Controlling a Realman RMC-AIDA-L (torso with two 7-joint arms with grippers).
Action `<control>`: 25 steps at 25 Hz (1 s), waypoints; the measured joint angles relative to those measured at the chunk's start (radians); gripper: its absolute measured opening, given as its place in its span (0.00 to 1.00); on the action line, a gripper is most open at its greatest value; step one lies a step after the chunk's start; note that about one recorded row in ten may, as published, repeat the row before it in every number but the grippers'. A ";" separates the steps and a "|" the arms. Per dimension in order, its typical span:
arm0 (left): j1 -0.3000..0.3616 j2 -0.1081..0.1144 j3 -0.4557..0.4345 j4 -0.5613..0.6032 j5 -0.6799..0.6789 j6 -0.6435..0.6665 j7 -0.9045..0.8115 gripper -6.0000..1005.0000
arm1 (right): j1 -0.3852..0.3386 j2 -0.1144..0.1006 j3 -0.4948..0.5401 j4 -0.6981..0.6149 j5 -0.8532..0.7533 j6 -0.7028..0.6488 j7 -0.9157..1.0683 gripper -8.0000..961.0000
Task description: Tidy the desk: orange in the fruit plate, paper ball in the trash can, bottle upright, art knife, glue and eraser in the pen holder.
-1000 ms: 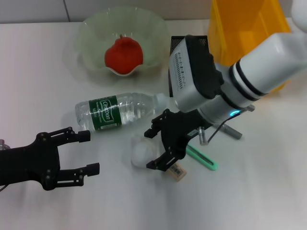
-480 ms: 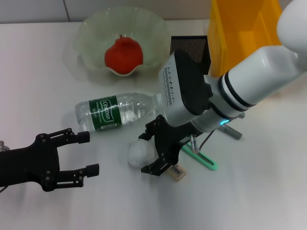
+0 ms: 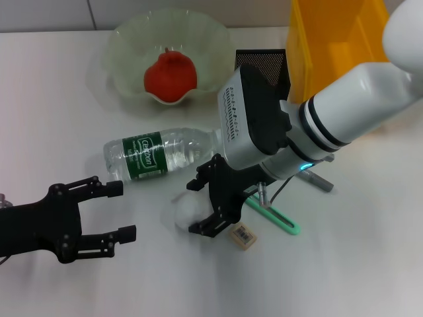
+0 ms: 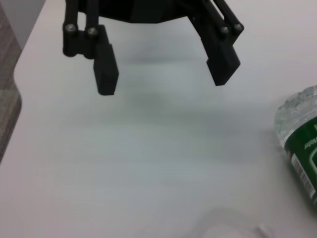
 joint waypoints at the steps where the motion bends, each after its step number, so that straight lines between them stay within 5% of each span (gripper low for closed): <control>1: 0.000 0.000 0.000 -0.001 0.000 0.000 0.000 0.85 | -0.001 0.000 -0.002 0.000 0.002 0.005 0.000 0.72; 7: 0.001 0.000 0.000 -0.003 0.000 0.003 -0.001 0.85 | -0.018 0.000 -0.003 -0.008 0.012 0.017 -0.008 0.72; 11: 0.001 0.002 0.000 -0.004 0.000 0.006 -0.001 0.85 | -0.021 0.000 -0.001 -0.009 0.014 0.011 -0.010 0.55; 25: 0.008 0.008 -0.008 0.000 0.000 0.011 -0.001 0.85 | -0.086 -0.009 0.042 -0.079 0.041 -0.054 -0.016 0.55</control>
